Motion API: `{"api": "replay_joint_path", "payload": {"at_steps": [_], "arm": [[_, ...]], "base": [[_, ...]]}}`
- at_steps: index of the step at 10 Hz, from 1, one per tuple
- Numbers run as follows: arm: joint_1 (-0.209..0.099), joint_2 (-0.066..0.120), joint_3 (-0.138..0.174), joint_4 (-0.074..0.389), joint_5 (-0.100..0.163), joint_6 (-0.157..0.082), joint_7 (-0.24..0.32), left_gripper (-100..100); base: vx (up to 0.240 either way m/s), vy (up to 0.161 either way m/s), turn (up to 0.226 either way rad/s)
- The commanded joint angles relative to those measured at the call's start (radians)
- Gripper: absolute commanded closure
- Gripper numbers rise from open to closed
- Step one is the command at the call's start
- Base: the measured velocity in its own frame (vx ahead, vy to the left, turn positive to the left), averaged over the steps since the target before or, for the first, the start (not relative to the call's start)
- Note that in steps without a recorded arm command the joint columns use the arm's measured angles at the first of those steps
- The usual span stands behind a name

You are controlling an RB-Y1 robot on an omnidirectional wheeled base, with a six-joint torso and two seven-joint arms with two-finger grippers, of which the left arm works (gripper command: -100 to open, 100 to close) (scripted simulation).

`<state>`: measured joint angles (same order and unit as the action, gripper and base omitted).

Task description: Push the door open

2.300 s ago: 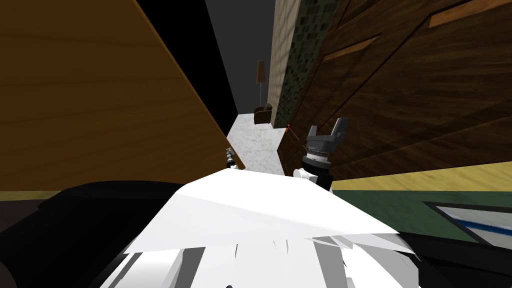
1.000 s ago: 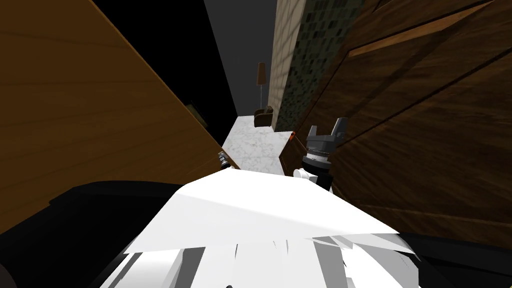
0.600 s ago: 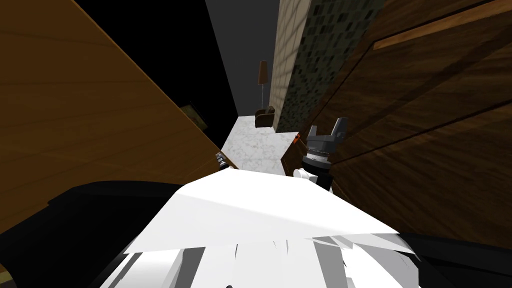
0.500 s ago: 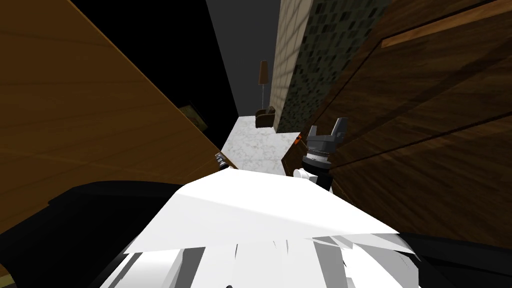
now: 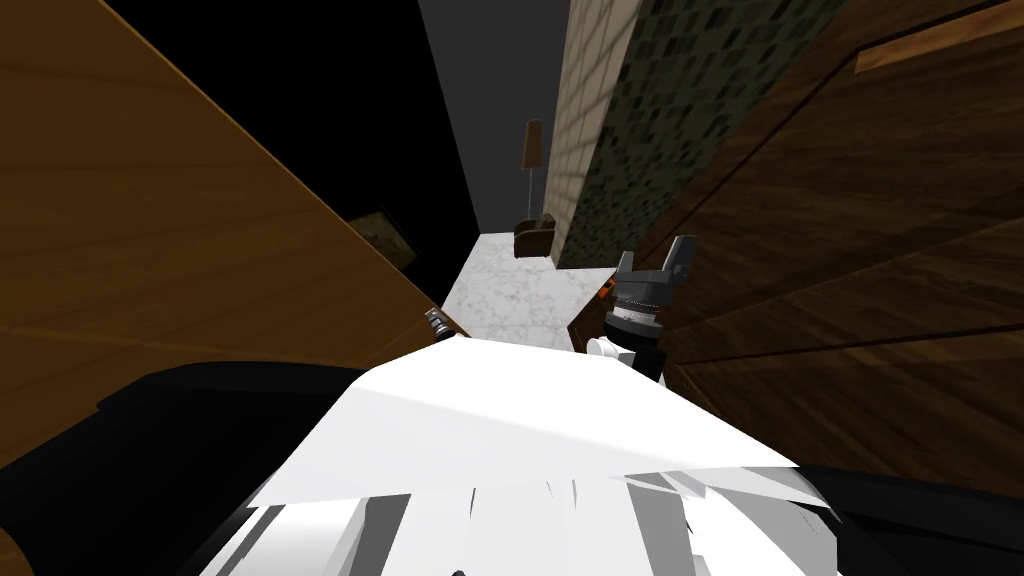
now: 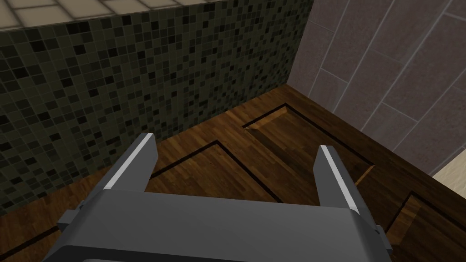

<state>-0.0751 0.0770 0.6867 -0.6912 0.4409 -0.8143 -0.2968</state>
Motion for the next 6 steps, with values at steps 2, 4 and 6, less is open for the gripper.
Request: {"api": "replay_joint_path", "payload": {"at_steps": [2,4,6], "arm": [[0.002,0.01,0.03,-0.001,0.019,-0.007,-0.012,100],[0.004,0.012,0.059,-0.002,0.039,-0.012,-0.027,100],[0.006,0.012,0.09,-0.003,0.06,-0.017,-0.042,100]], "base": [[0.192,0.088,0.026],[0.193,0.118,0.031],[0.171,0.143,0.025]]}}
